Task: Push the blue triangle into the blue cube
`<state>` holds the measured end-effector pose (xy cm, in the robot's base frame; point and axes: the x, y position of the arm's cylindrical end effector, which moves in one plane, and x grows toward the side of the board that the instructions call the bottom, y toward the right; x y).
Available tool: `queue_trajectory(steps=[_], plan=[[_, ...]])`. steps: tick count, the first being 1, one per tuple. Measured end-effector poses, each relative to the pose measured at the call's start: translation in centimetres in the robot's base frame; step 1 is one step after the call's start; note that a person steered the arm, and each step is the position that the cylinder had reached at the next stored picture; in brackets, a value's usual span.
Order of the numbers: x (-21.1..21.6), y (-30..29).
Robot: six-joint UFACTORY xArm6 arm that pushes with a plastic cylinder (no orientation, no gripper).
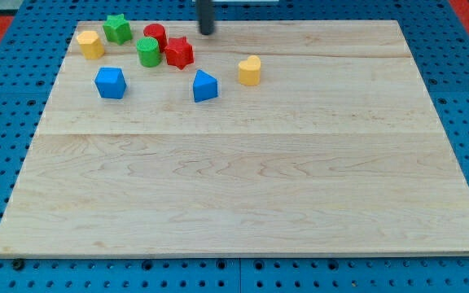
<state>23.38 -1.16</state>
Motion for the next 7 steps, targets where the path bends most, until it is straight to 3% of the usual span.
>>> queue_trajectory(steps=[1, 3, 4, 5, 6, 7], plan=[[4.8, 0.5], [0.6, -9.5], [0.7, -0.9], [6.2, 4.8], [9.6, 4.9], [12.1, 10.0]])
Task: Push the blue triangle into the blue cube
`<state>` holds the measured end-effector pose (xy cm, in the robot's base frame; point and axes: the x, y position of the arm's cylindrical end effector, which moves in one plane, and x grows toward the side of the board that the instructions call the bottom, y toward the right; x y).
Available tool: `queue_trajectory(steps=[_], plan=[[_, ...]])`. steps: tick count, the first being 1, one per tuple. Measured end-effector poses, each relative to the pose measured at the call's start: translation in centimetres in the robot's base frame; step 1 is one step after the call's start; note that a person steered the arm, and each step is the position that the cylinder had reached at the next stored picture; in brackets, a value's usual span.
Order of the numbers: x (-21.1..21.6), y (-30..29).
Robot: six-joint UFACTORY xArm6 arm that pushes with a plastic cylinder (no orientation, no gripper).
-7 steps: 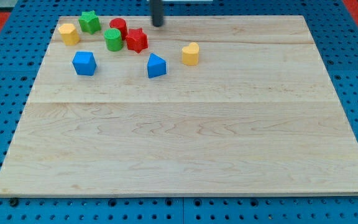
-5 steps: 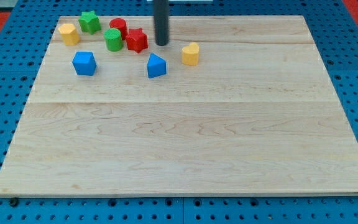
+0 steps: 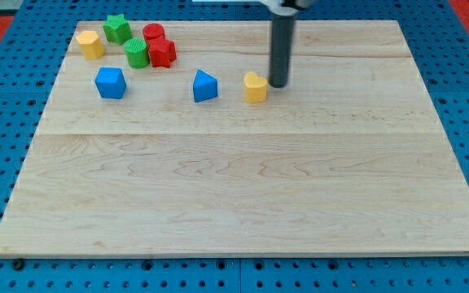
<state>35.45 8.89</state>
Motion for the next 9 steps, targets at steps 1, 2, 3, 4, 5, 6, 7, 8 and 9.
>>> queue_trajectory(steps=[1, 2, 3, 4, 5, 6, 7, 8, 9], plan=[[2.4, -0.9], [-2.7, -5.2], [-6.9, -9.6], [-3.5, -3.6], [0.6, -1.6], [0.6, -9.1], [-4.8, -15.2], [-10.1, -19.1], [-5.6, -14.4]])
